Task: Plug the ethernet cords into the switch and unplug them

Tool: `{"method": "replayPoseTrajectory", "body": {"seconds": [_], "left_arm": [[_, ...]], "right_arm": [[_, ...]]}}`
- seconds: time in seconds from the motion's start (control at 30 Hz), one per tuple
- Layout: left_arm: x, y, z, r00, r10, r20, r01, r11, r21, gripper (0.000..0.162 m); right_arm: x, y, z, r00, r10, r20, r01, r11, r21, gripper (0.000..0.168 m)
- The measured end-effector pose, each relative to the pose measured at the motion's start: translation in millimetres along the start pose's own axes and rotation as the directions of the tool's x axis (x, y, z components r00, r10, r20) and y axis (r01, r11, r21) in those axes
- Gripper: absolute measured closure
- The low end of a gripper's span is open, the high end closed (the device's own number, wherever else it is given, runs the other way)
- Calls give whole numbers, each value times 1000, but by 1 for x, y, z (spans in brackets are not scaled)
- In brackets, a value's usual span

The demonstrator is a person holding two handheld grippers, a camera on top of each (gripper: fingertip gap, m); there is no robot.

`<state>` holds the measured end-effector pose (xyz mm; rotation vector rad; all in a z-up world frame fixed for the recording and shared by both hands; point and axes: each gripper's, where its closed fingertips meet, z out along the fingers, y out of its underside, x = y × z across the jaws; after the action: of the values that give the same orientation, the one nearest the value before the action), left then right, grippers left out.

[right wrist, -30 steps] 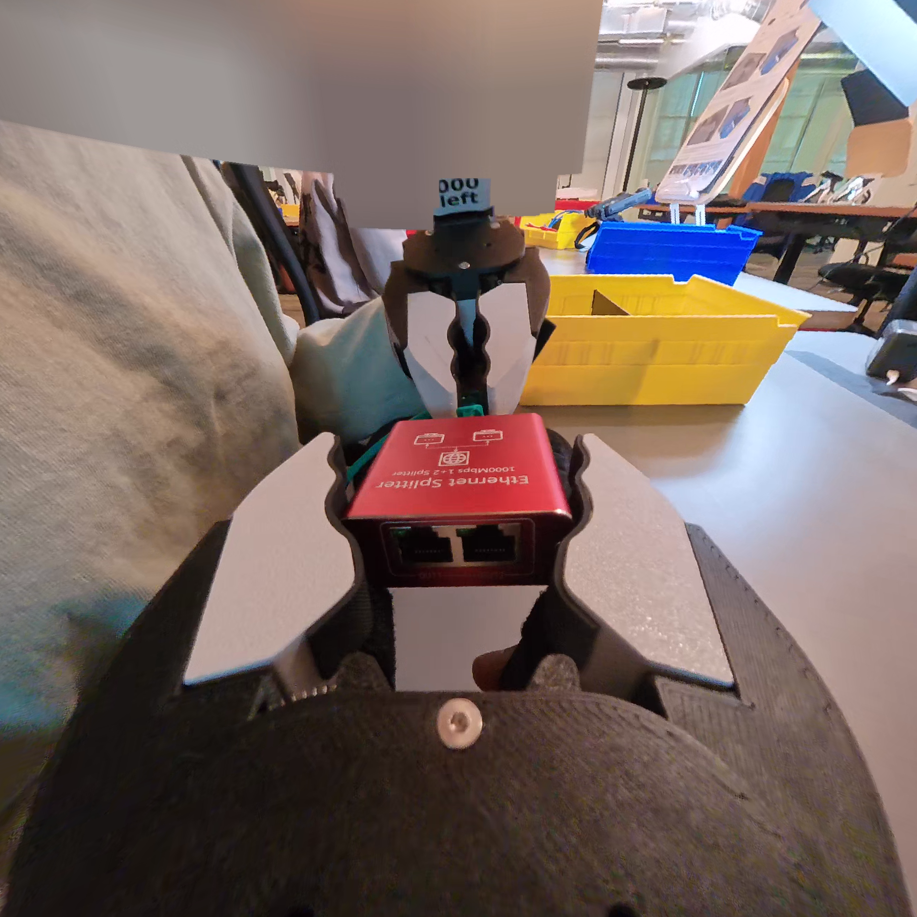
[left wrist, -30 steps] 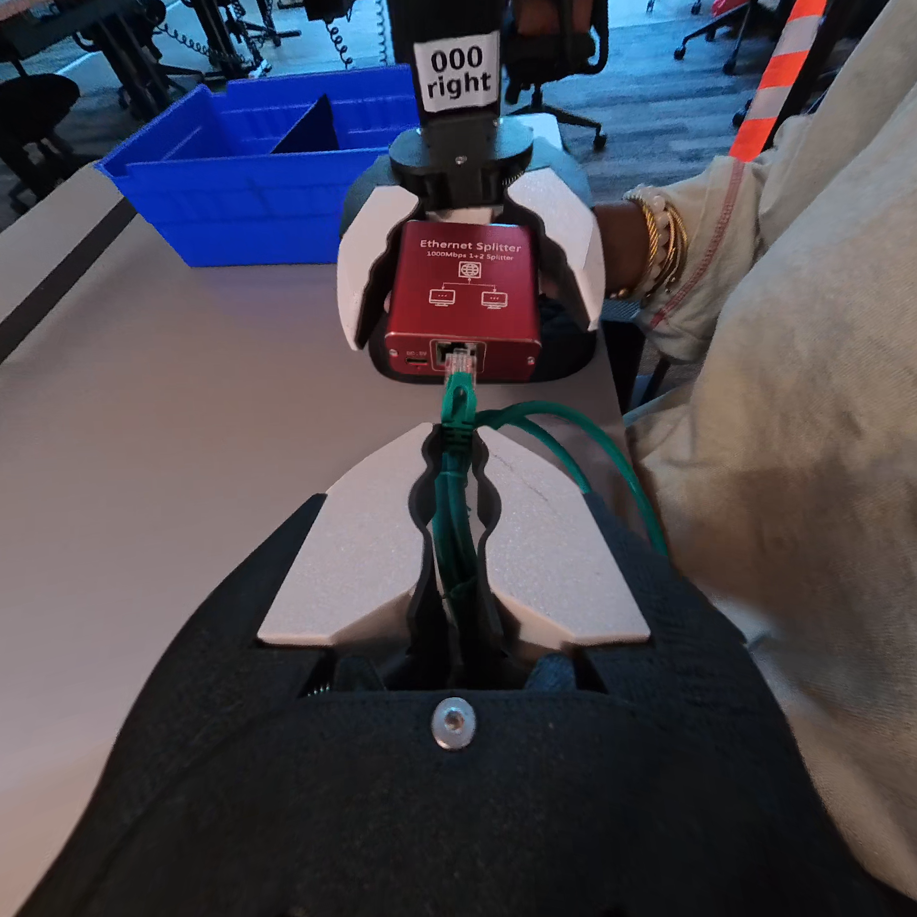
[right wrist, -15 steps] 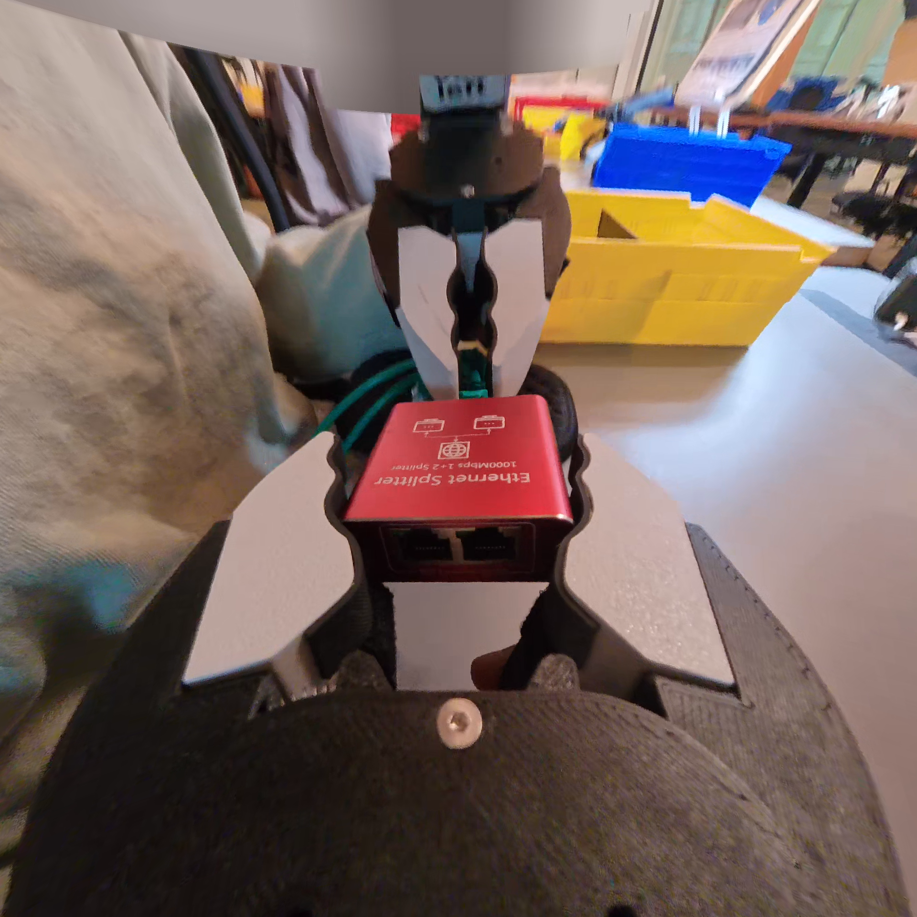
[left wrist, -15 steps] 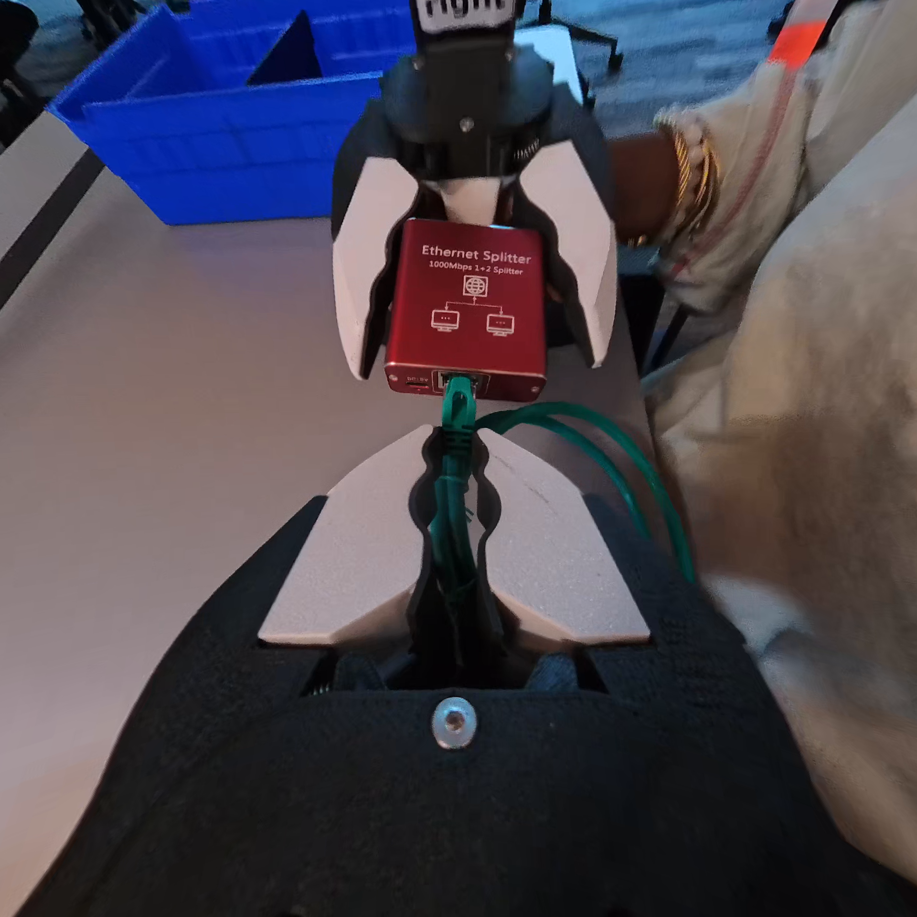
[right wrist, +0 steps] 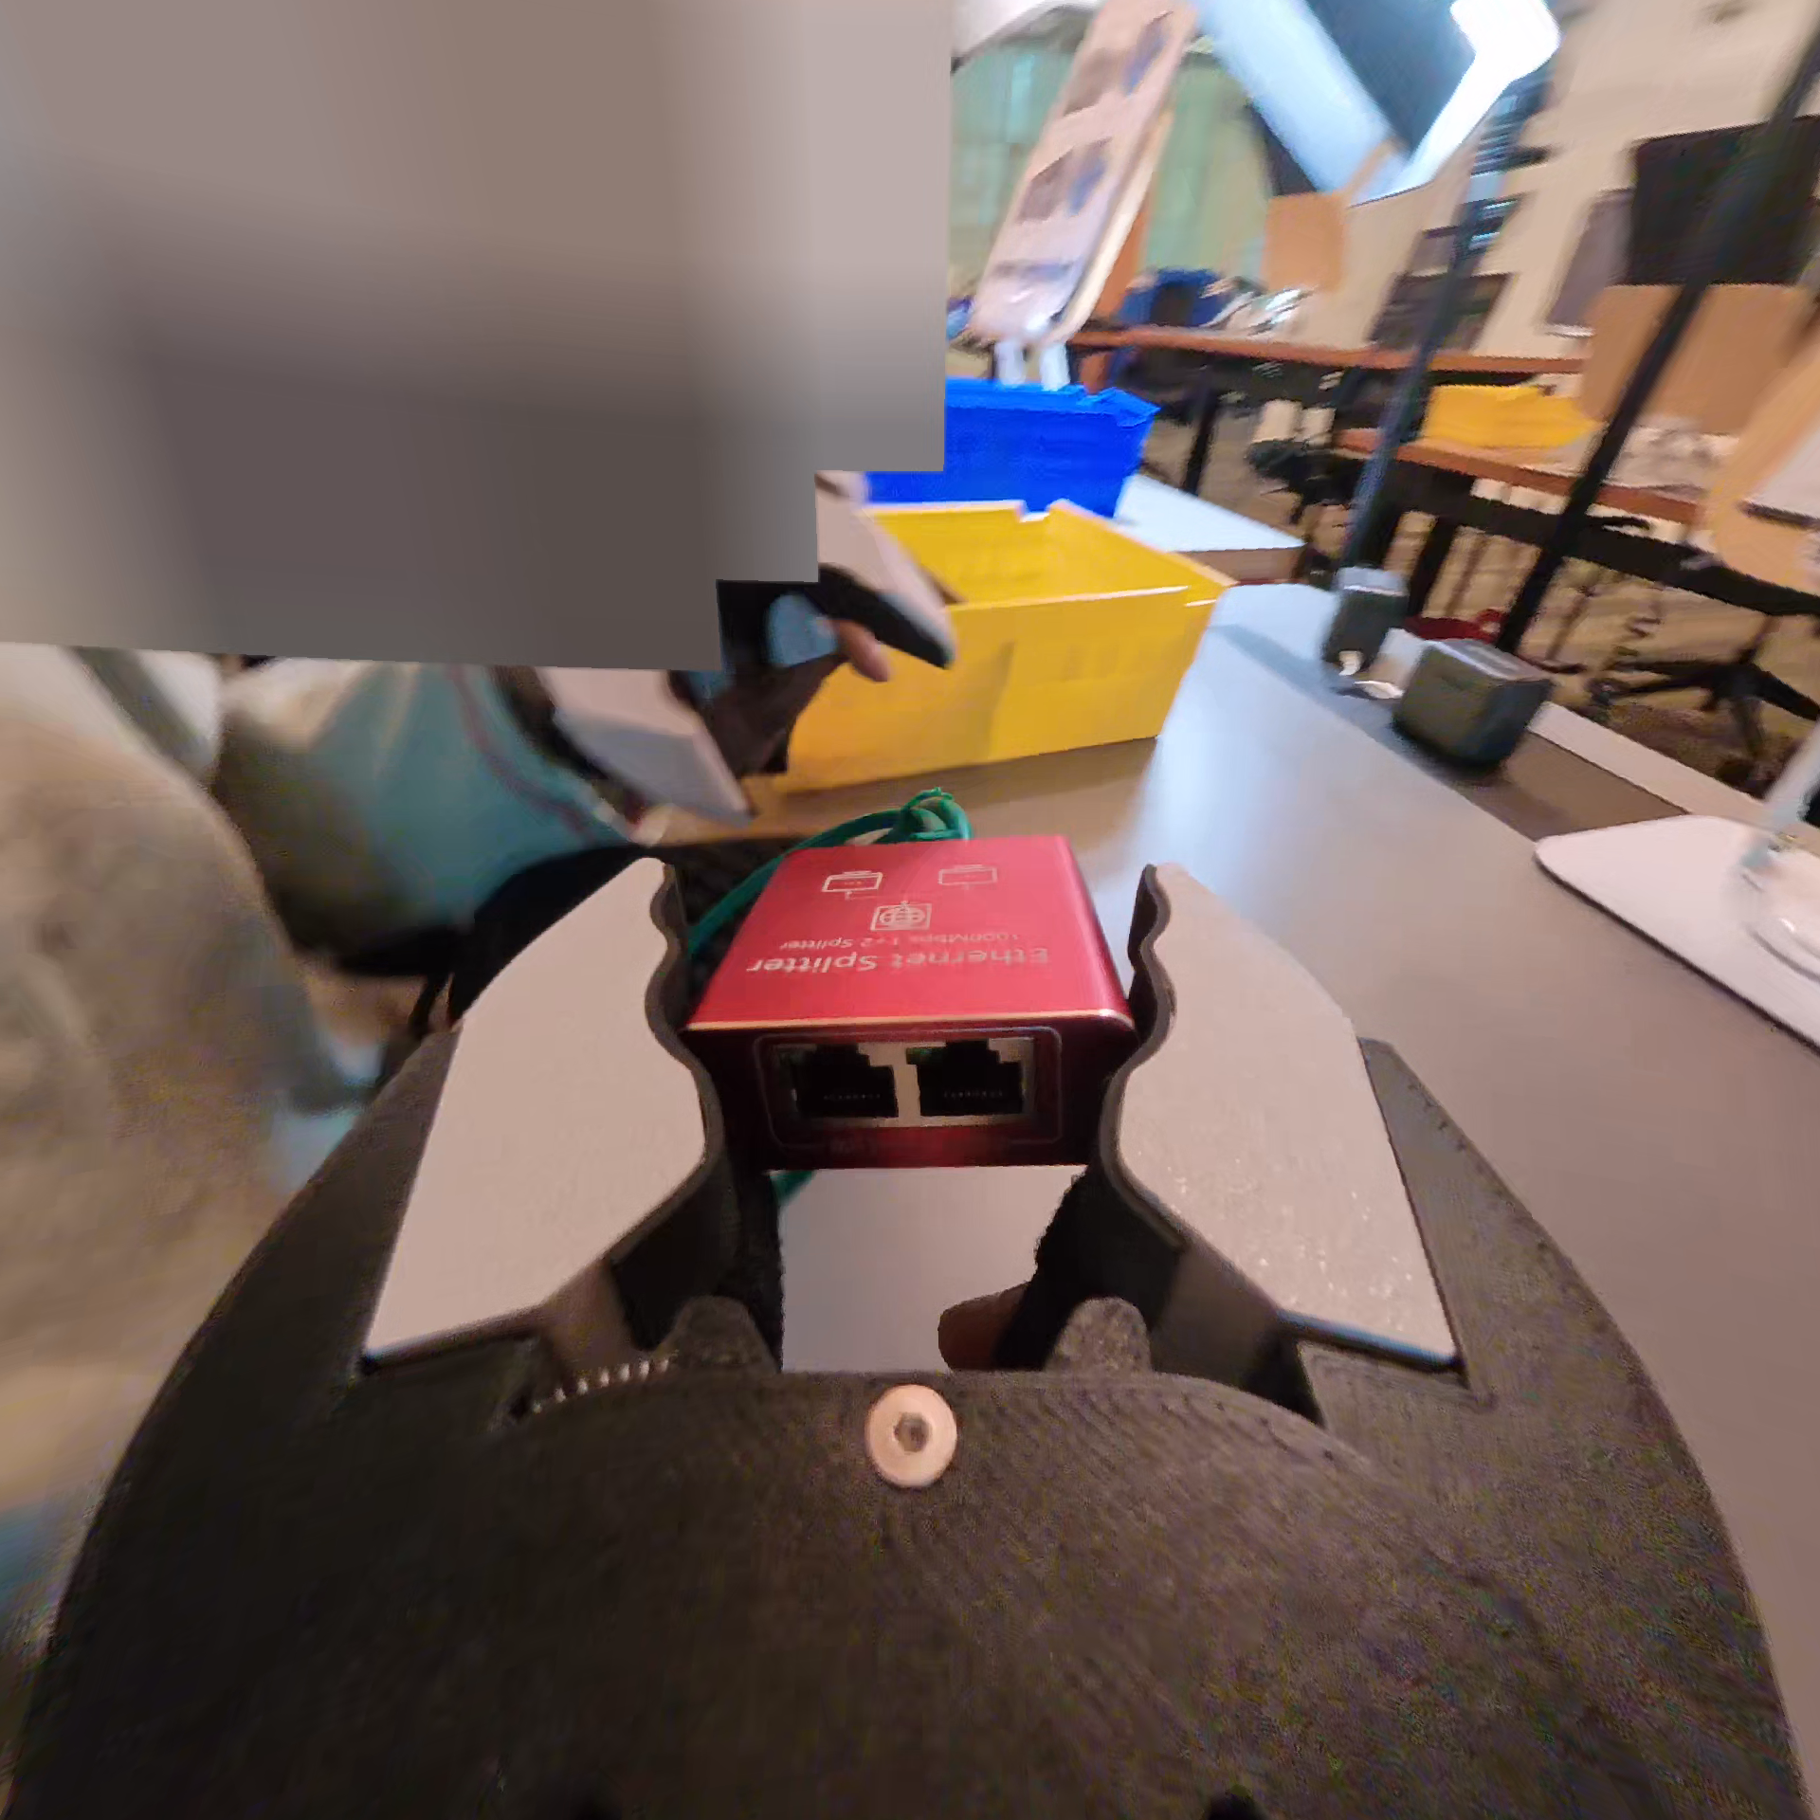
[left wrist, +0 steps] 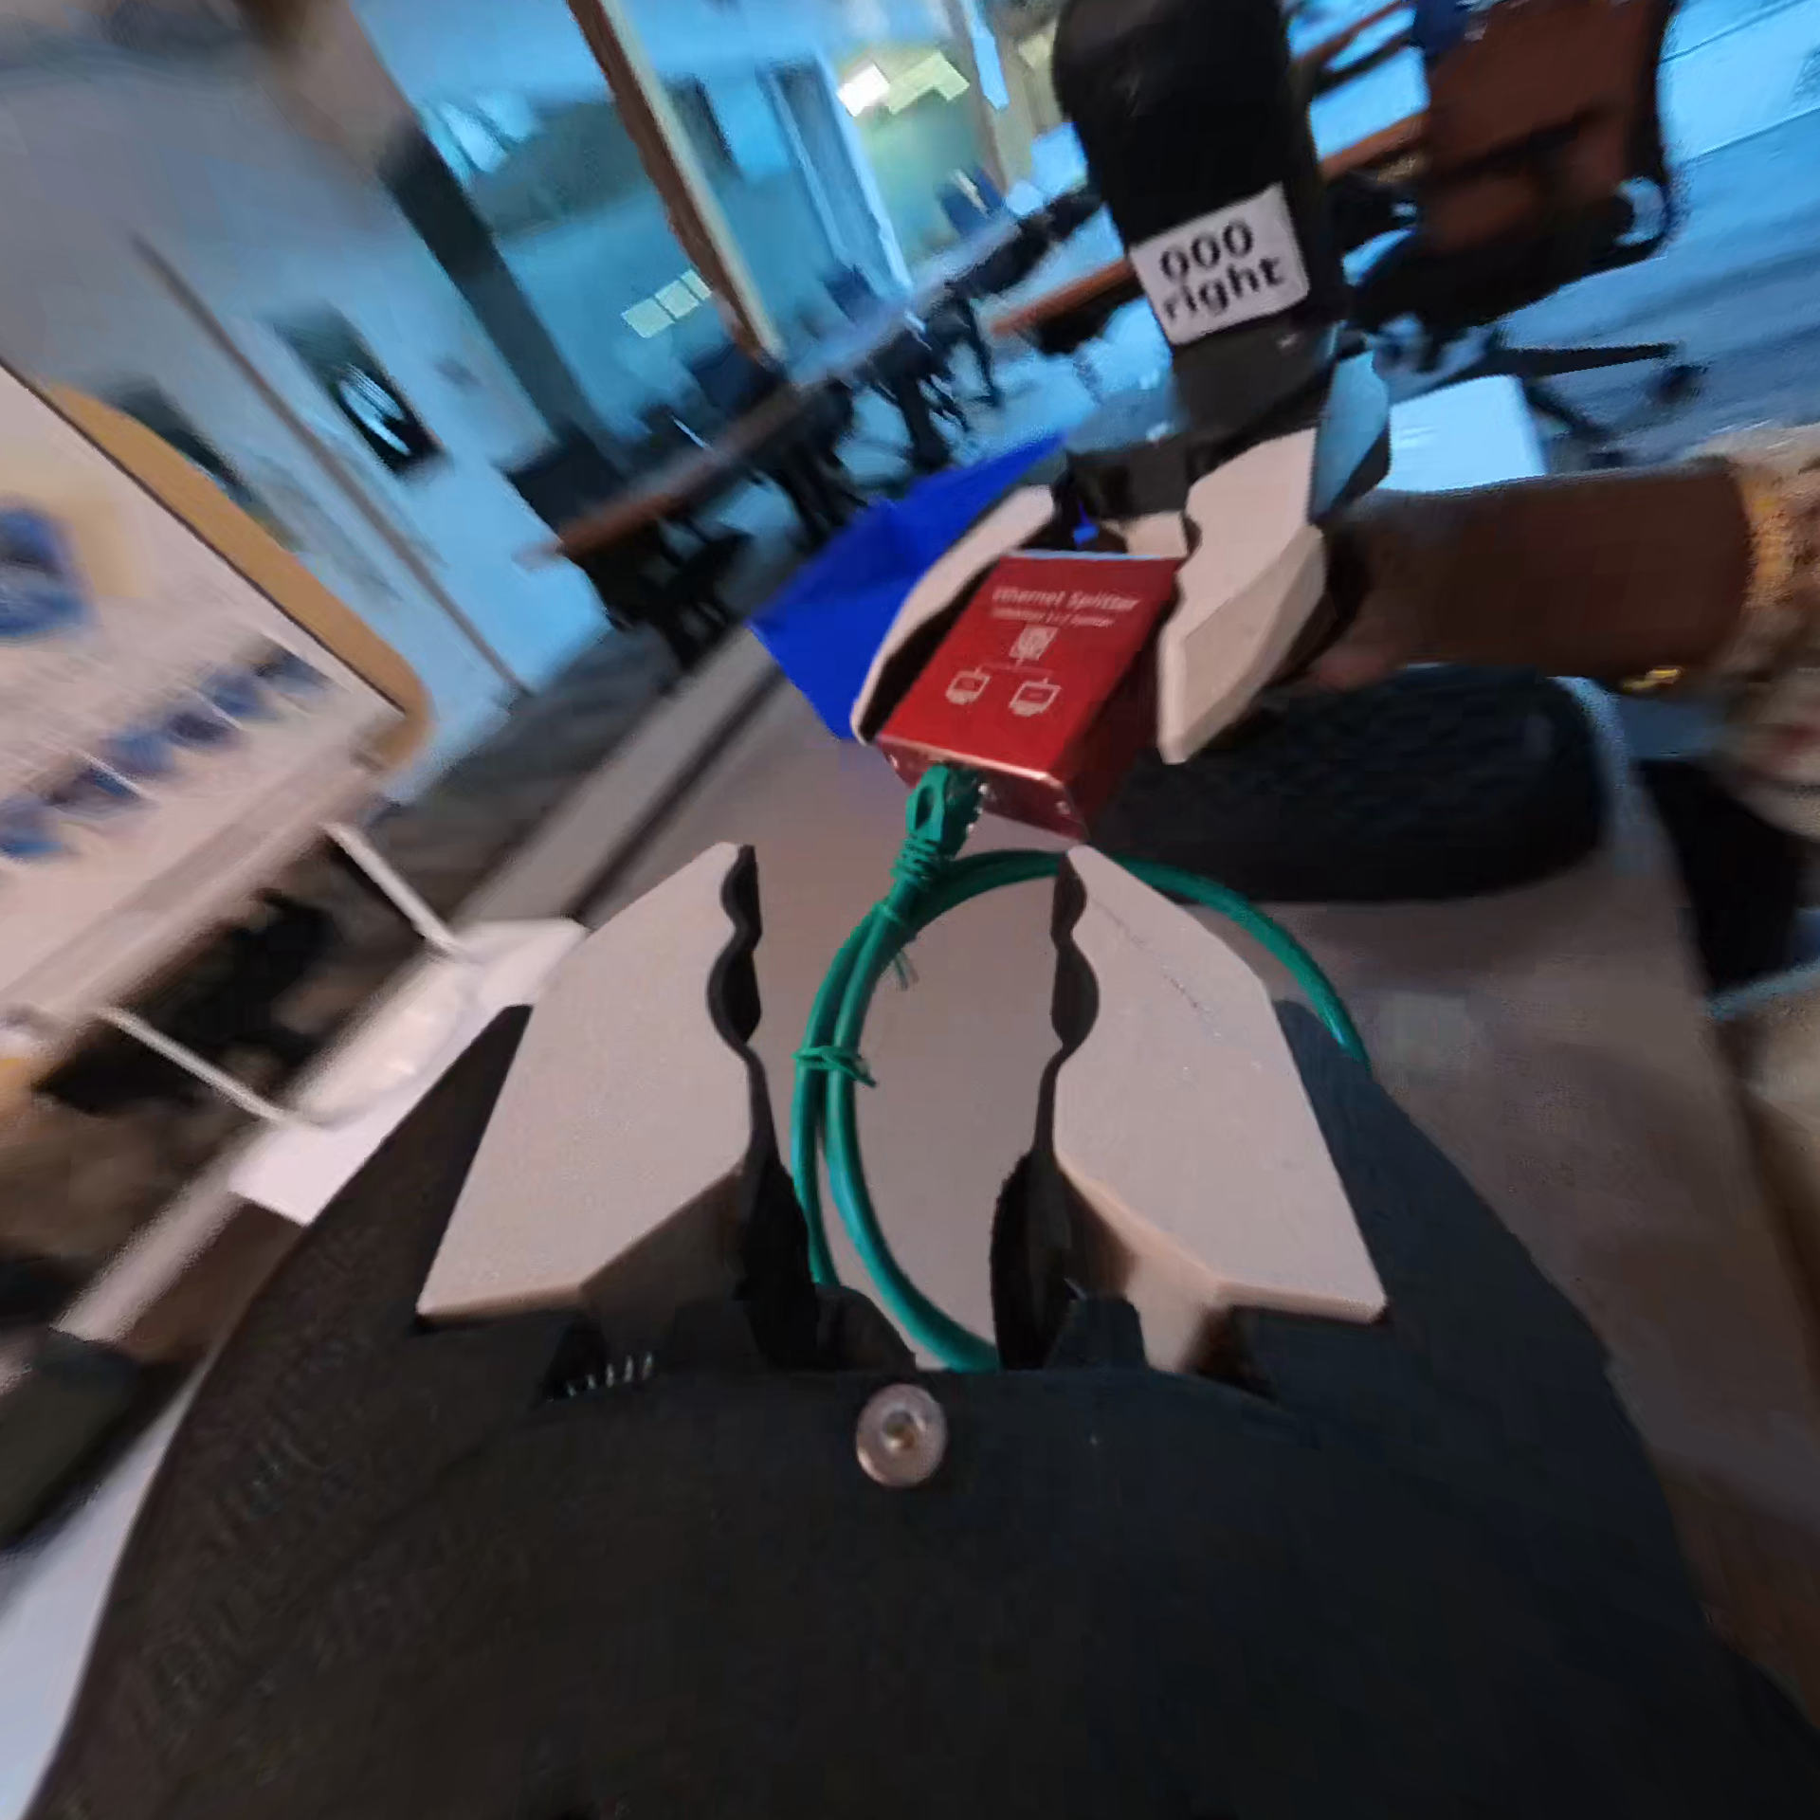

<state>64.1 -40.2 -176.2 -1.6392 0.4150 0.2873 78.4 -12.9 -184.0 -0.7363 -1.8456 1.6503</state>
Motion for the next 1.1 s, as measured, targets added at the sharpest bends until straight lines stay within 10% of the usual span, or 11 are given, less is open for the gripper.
{"method": "replayPoseTrajectory", "body": {"seconds": [0.23,0.33,0.53,0.7,0.93,1.1], "left_arm": [[14,2,33,819,529,222,-514,849,-125,105],[15,11,41,780,591,206,-565,806,-176,133],[10,-10,19,979,165,120,-183,970,162,134],[12,-45,-13,986,-88,-138,144,871,469,135],[36,-49,-14,951,-53,-305,195,868,456,134],[-15,-39,-22,996,-90,-8,85,906,414,119]], "right_arm": [[8,-2,17,964,249,-88,-243,967,70,81],[1,2,27,951,294,-97,-291,956,41,80],[-27,-36,11,971,188,146,-211,962,171,77],[-36,-51,1,986,-57,154,13,962,273,96],[-67,-64,8,918,-326,228,243,913,328,140],[-25,-60,0,823,-556,-117,563,825,37,141]]}}
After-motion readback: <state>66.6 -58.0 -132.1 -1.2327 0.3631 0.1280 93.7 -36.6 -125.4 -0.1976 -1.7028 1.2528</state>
